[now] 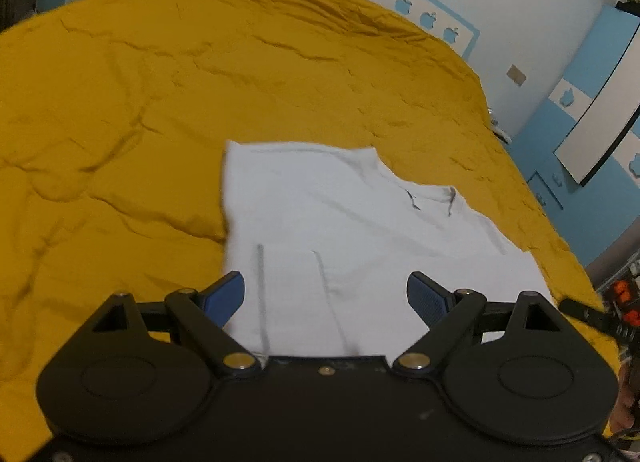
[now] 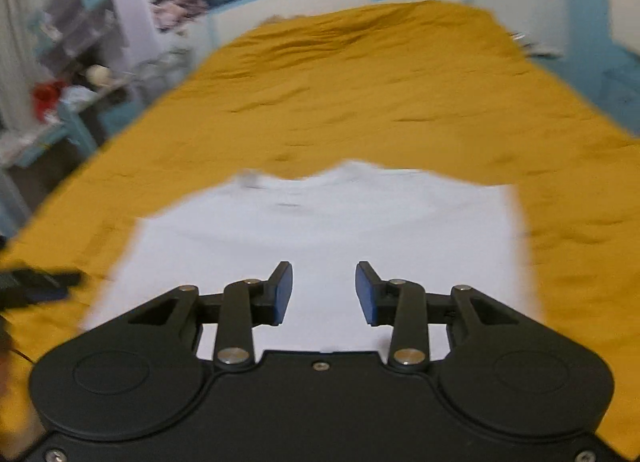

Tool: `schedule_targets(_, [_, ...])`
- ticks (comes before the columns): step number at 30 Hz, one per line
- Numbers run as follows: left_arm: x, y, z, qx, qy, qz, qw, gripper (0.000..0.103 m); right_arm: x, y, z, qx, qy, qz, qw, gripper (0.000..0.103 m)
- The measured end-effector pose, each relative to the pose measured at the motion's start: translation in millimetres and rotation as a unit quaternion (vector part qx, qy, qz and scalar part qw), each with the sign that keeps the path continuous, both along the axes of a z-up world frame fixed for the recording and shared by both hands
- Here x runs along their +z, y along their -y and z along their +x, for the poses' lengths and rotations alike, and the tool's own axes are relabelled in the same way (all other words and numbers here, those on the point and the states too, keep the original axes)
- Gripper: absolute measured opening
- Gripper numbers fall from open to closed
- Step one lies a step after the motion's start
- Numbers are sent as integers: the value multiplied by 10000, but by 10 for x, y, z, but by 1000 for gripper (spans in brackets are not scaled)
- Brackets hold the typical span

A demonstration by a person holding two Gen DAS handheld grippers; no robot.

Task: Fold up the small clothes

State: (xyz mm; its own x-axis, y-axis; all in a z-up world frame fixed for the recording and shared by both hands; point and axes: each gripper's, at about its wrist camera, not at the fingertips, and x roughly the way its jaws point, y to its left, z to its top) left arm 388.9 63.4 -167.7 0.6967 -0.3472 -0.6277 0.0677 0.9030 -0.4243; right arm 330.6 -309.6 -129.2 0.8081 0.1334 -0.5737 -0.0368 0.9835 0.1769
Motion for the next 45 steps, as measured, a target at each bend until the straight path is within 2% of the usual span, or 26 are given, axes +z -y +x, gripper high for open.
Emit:
schedule_targets(4, [-150,195,99,-143,-287,210,9993,92,-130,415,-213,-466,-175,-478,9976,37])
schedule_targets(7, [-286,269,143,-142,-493,355,9981,91,-262,615,-332,-585,-358,-663,9954,39])
schedule_targets(13, [-371,297,233,-72,-655,326,9973,90,-454,569,-310,-460,-445,-1589,9852,43])
schedule_targets(16, [-369,310,249,-125,-644,380,9971,82,-533,618,-256,-453,-482,-1714,9830,44])
schedule_targets(19, [-379,333,259,-110,-619,473,9969,70,-614,633,-234,-343,-558,-1727,9828,43])
schedule_targets(20, [-381,340,260,-100,-605,510,9968,60,-631,623,-208,-315,-561,-1759,9823,37])
schedule_targets(21, [-376,351,254,-87,-591,573,9966,39,-638,624,-184,-264,-560,-1722,9831,8])
schedule_targets(23, [-367,333,245,-126,-566,573,9967,24,-610,634,-183,-409,-636,-1681,9829,9])
schedule_targets(26, [-392,312,245,-137,-559,600,9965,23,-516,751,-260,-565,-544,-1430,9866,7])
schedule_targets(30, [-501,356,249,-190,-567,799,9950,22,-693,837,-230,-613,-768,-1249,9873,7])
schedule_targets(32, [-494,355,245,-201,-534,814,9950,23,-713,799,-232,-581,-746,-1356,9862,8])
schedule_targets(35, [-331,353,193,-223,-331,959,9946,30,-587,816,-273,-602,-681,-1229,9882,22])
schedule_targets(36, [-247,352,151,-222,-178,1012,9945,37,-523,842,-294,-618,-632,-1110,9899,27])
schedule_targets(38, [-98,352,74,-222,107,1058,9941,50,-366,905,-320,-618,-453,-821,9937,29])
schedule_targets(39, [-40,360,48,-266,221,1044,9939,53,-290,937,-313,-627,-349,-681,9951,33])
schedule_targets(41, [-1,397,40,-390,264,1009,9938,53,-163,1014,-218,-679,-106,-362,9970,42])
schedule_targets(45, [-134,467,132,-520,32,984,9938,52,-132,1139,225,-753,115,-9,9971,43])
